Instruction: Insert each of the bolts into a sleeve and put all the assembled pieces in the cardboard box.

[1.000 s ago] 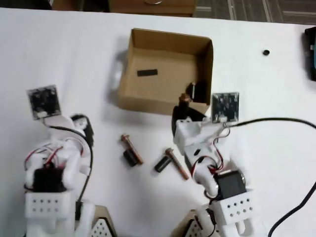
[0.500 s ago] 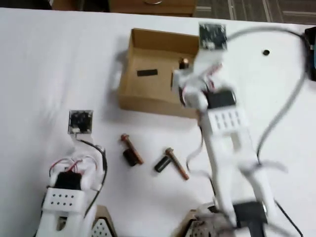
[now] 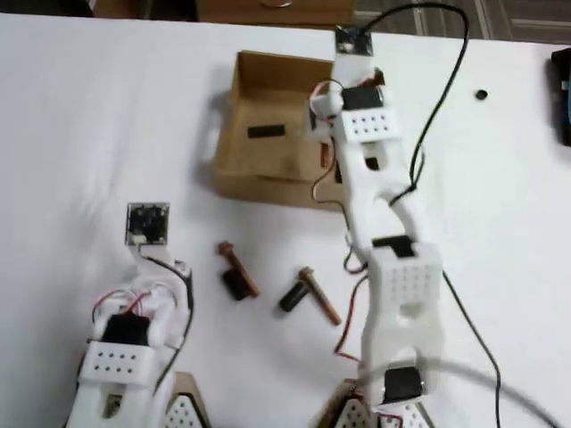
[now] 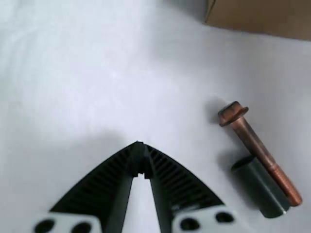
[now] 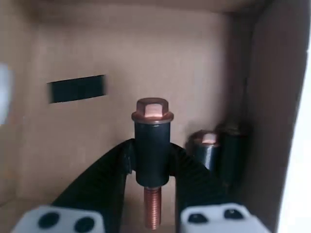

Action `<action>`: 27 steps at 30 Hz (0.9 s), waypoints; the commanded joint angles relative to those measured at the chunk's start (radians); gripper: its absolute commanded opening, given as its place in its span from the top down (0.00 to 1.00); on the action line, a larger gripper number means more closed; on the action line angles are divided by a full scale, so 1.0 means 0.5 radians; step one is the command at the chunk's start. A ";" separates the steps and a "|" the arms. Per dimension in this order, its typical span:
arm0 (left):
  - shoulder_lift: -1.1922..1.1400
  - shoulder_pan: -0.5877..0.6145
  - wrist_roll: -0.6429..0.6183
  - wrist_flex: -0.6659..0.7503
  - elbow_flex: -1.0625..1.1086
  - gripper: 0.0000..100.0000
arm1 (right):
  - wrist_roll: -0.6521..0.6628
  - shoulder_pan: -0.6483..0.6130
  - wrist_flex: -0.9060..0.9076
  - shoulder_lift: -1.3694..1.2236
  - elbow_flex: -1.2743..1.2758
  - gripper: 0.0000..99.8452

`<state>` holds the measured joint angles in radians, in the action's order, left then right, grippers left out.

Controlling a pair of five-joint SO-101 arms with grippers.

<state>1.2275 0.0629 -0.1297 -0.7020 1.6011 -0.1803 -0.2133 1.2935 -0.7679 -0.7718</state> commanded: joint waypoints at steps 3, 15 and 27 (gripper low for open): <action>0.015 -0.012 0.009 0.040 0.002 0.98 | 0.021 0.094 0.133 -0.339 -0.506 0.98; 0.015 -0.012 0.018 0.046 0.005 0.98 | 0.021 0.081 0.474 -0.585 -0.902 0.74; 0.015 -0.012 0.009 0.046 0.005 0.98 | 0.006 0.014 0.953 -0.493 -1.599 0.72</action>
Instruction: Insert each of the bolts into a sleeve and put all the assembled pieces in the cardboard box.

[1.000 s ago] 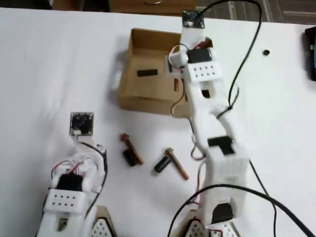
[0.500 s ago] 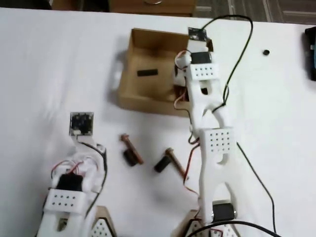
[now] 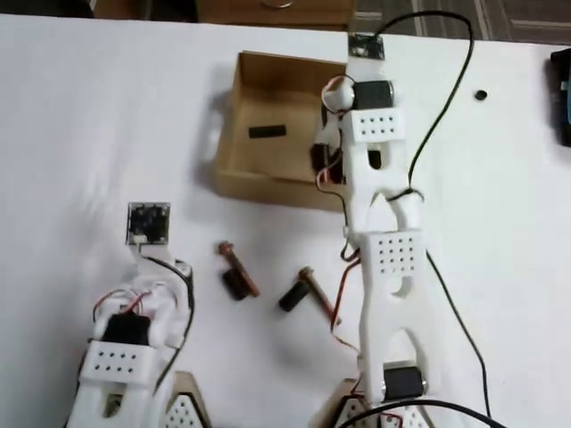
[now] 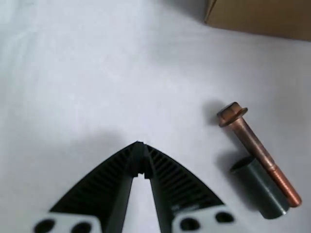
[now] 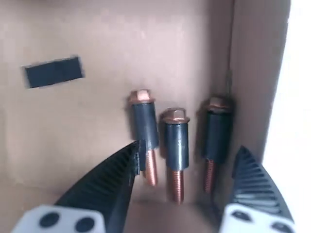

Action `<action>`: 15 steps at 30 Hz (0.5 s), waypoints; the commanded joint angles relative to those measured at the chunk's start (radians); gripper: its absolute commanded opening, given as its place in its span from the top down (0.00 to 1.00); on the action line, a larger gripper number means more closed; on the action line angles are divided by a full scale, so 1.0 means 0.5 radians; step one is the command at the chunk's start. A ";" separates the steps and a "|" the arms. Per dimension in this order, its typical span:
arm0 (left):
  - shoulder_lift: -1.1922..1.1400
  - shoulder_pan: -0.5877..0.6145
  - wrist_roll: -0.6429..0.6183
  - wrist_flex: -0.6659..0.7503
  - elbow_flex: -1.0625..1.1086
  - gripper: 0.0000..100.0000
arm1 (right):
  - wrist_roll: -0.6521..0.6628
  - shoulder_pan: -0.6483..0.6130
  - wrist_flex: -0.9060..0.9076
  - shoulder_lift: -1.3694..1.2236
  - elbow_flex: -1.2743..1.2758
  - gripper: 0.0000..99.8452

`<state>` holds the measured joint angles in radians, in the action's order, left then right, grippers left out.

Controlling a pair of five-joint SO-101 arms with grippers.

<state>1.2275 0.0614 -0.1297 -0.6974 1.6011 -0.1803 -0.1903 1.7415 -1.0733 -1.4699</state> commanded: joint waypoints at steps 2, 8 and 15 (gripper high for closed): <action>0.015 -0.009 0.009 0.037 0.005 0.98 | 0.006 -0.072 0.057 0.235 -0.233 0.72; 0.015 -0.006 0.009 0.037 0.005 0.98 | 0.006 -0.232 0.057 0.637 -0.230 0.72; 0.015 -0.006 0.009 0.037 0.008 0.98 | 0.006 -0.318 0.057 1.066 -0.224 0.72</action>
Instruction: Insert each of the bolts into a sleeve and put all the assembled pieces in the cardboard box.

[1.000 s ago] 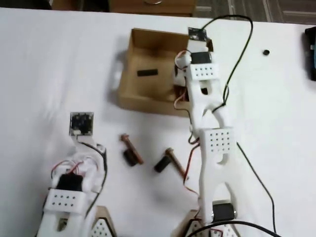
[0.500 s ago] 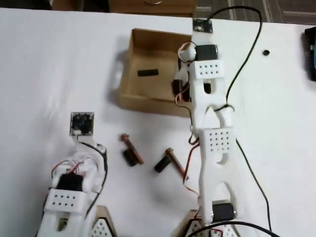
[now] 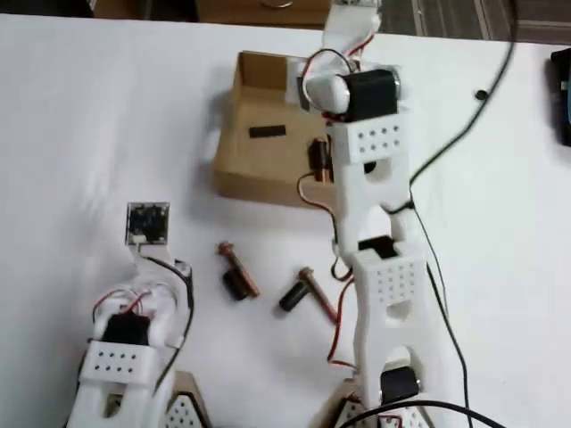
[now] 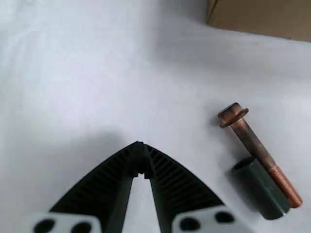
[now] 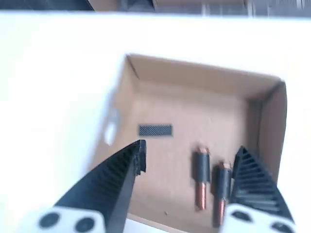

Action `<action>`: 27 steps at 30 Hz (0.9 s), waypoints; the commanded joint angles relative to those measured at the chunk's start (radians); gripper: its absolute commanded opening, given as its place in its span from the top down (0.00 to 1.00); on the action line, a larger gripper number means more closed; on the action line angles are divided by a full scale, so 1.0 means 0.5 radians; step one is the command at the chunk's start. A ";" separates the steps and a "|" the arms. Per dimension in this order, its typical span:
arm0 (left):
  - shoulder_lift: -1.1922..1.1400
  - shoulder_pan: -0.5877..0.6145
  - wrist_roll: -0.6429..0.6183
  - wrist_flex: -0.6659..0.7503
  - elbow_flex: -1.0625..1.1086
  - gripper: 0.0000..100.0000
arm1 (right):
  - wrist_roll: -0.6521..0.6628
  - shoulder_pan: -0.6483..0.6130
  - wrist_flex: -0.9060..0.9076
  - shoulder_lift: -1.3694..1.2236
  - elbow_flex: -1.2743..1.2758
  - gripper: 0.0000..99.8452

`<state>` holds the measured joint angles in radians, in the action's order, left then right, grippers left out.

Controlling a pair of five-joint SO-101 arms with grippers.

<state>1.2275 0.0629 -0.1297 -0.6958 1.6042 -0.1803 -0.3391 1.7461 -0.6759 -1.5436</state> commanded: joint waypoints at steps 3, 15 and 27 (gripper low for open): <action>0.015 -0.009 0.009 0.034 0.002 0.98 | 0.006 -0.029 0.048 0.468 0.095 0.72; 0.015 -0.009 0.009 0.034 0.002 0.98 | -0.199 -0.146 0.044 1.910 1.906 0.72; 0.015 -0.009 0.009 0.034 0.002 0.98 | -0.623 -0.293 0.041 2.975 3.284 0.72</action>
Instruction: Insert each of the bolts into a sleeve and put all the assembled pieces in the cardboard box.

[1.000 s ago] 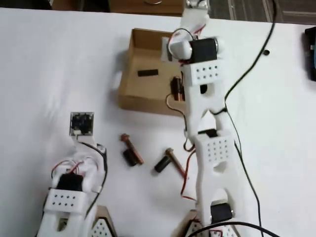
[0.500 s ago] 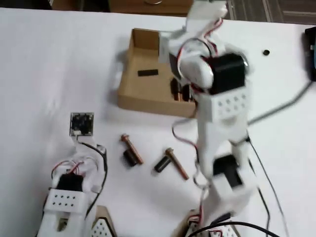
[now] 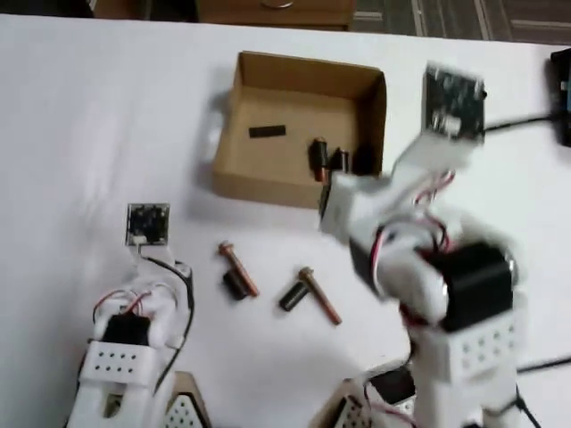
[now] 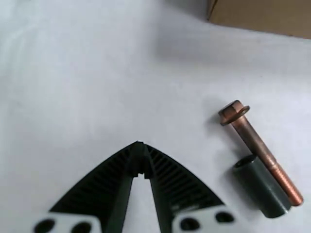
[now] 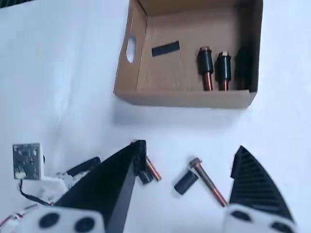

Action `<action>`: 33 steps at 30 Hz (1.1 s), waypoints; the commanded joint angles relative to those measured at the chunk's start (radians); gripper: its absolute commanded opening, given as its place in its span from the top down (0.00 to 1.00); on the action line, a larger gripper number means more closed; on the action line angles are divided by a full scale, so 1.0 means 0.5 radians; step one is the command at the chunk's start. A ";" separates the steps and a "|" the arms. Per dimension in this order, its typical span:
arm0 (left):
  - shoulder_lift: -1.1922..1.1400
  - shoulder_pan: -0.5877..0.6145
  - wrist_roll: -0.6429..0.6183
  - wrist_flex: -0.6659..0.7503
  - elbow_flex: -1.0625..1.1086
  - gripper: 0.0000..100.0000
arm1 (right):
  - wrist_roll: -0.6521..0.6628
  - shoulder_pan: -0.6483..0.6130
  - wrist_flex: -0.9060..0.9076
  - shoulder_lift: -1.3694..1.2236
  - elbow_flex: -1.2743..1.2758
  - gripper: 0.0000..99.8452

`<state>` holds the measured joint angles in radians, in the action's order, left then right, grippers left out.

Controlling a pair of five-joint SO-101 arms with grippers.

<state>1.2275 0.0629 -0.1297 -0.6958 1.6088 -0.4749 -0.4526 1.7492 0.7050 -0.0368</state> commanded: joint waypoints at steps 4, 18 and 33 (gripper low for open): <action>0.015 -0.012 0.009 0.034 -0.008 0.98 | -0.114 -0.087 0.035 0.425 0.592 0.72; 0.015 -0.021 0.006 0.147 0.057 0.98 | -0.482 -0.069 -0.170 0.775 1.344 0.72; 0.015 -0.021 0.003 0.160 0.060 0.98 | -1.227 -0.358 -0.898 0.256 1.676 0.79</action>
<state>1.2275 0.0629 -0.1312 -0.6329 1.6379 -1.0610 -0.6214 1.3180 0.9060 0.7902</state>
